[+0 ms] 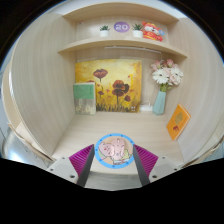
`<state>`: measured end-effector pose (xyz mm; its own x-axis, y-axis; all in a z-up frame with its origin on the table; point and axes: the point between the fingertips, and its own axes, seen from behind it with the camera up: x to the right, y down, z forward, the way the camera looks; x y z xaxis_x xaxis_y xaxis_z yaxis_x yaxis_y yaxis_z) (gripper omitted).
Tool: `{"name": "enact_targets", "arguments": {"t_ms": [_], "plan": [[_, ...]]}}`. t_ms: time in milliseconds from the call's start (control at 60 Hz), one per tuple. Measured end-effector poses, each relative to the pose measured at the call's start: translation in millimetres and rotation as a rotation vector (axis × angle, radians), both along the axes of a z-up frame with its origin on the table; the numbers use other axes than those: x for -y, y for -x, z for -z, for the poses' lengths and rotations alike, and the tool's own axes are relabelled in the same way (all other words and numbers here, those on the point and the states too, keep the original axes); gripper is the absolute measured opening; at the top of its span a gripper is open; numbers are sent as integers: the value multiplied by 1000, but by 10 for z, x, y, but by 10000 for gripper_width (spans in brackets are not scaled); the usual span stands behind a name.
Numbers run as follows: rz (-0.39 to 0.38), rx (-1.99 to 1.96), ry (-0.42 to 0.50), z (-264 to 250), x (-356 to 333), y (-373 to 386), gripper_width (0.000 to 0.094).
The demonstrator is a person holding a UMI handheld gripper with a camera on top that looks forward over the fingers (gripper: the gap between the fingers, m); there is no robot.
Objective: Arrange mouse
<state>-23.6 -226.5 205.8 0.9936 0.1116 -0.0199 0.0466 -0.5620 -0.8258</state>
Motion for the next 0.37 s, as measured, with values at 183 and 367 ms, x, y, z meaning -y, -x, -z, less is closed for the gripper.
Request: {"name": "enact_targets", "arguments": {"t_ms": [183, 367], "plan": [[10, -10, -11, -49, 151, -48, 758], [24, -13, -31, -124, 200, -109, 757]]}}
